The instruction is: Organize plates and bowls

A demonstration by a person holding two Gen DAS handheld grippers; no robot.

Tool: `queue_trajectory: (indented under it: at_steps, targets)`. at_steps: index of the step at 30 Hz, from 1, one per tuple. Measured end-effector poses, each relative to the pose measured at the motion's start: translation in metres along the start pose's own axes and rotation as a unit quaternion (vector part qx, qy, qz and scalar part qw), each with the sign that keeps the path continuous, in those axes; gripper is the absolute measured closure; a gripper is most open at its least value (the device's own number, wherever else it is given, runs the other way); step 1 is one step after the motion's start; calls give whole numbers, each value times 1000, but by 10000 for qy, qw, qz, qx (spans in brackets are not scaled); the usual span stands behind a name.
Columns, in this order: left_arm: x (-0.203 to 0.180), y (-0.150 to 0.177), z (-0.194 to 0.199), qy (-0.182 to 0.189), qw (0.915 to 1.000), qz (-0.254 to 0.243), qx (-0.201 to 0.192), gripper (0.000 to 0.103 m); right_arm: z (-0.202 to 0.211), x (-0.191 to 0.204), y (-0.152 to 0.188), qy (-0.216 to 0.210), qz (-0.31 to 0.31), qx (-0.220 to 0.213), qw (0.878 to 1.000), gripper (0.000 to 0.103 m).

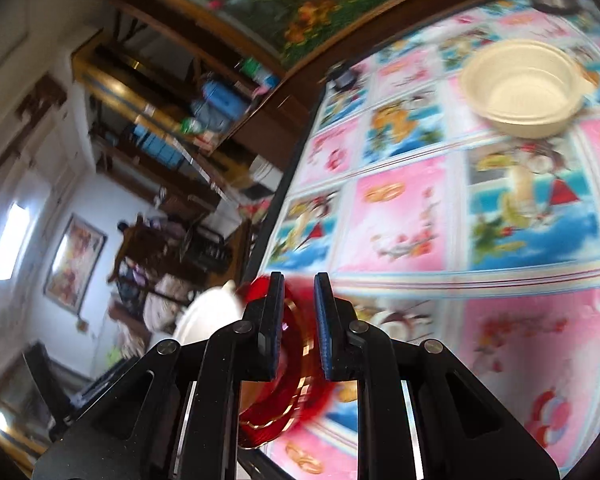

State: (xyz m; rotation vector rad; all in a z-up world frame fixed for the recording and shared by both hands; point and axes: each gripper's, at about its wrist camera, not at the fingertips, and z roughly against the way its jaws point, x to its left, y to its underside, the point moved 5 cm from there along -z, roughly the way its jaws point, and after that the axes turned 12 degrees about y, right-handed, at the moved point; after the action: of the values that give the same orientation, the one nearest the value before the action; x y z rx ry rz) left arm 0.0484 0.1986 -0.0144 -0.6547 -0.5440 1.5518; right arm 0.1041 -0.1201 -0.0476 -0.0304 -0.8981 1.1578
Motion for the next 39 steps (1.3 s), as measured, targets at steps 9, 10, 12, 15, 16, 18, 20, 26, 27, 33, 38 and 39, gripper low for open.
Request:
queue_trajectory:
  at_steps: [9,10,12,15,16,18,20,26,27,33,38,39]
  targets:
    - [8,-14,-20,-70,9992,384,99,38,20,-41,-17,8,-398,-197,9990,88]
    - [4,-14,-20,40,9990,437,104,38,22,-44,-19,19,-415,-224,9989,88]
    - [-13,-16,-21,275,9989,369,135,38,26,-52,-23,30,-490,-285,9984,88]
    - [-50,-20,-22,496,9986,38,161,36,39,-71,-33,102,-648,-464,9968,88]
    - [-70,-22,-24,661,9975,-132,198,35,43,-77,-36,125,-693,-516,9962,88]
    - [-109,-24,-31,961,9939,-451,285,30,54,-97,-44,173,-883,-650,9938,88]
    - [-146,-26,-39,1176,9895,-731,423,30,63,-114,-50,212,-1032,-729,9918,88]
    - [-232,-38,-79,1721,9759,-969,933,30,86,-165,-78,441,-1343,-853,9863,88]
    - [-245,-46,-92,1805,9736,-908,1063,30,88,-170,-85,475,-1357,-825,9862,86]
    - [-292,-85,-147,1716,9729,-552,1448,30,88,-208,-138,695,-1601,-736,9819,71]
    - [-323,-104,-185,1425,9762,-631,1508,30,59,-231,-174,831,-1814,-551,9783,71]
    - [-327,-106,-191,1382,9765,-618,1532,30,52,-233,-178,821,-1850,-537,9778,71]
